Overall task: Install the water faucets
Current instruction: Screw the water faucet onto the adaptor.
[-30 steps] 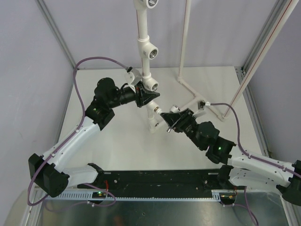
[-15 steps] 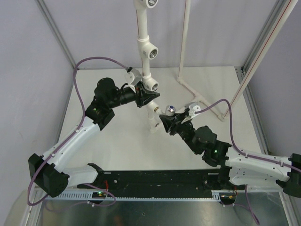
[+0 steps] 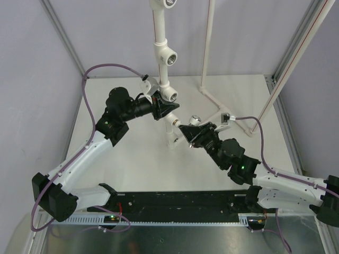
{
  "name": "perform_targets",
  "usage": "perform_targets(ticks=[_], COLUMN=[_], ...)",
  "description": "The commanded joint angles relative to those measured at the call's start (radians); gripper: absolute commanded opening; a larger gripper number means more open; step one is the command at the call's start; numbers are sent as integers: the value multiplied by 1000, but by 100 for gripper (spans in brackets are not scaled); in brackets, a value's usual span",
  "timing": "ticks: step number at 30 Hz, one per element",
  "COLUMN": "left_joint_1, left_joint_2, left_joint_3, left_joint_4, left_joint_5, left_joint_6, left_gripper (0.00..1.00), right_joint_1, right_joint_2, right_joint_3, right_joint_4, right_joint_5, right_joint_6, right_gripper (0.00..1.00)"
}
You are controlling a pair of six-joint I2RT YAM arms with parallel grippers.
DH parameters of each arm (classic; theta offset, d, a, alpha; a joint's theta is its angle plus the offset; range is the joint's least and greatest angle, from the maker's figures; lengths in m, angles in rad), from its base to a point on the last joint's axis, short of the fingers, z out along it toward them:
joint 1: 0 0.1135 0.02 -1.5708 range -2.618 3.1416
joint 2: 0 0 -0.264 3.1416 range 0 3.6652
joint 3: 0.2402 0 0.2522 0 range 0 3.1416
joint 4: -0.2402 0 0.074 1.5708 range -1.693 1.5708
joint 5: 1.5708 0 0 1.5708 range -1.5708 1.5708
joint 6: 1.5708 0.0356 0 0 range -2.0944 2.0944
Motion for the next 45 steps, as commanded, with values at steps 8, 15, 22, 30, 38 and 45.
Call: perform_targets(ticks=[8, 15, 22, 30, 38, 45], left_joint_1=[-37, -37, -38, -39, -39, -39], left_joint_2=[10, 7, 9, 7, 9, 8], left_joint_3=[-3, -1, 1, -1, 1, 1], left_joint_4=[-76, -83, -85, -87, -88, -87], left_joint_5=[106, 104, 108, 100, 102, 102], left_joint_6=[-109, -104, -105, -101, -102, -102], left_gripper=[0, 0, 0, 0, 0, 0], right_joint_1=[35, 93, 168, 242, 246, 231], right_joint_2=[62, 91, 138, 137, 7, -50], right_joint_3=[-76, -82, -115, -138, -170, -189], right_joint_4=[37, 78, 140, 175, -12, -9], right_joint_5=[3, 73, 139, 241, 292, 309], right_joint_6=[699, 893, 1171, 1224, 1224, 1140], right_gripper=[0, 0, 0, 0, 0, 0])
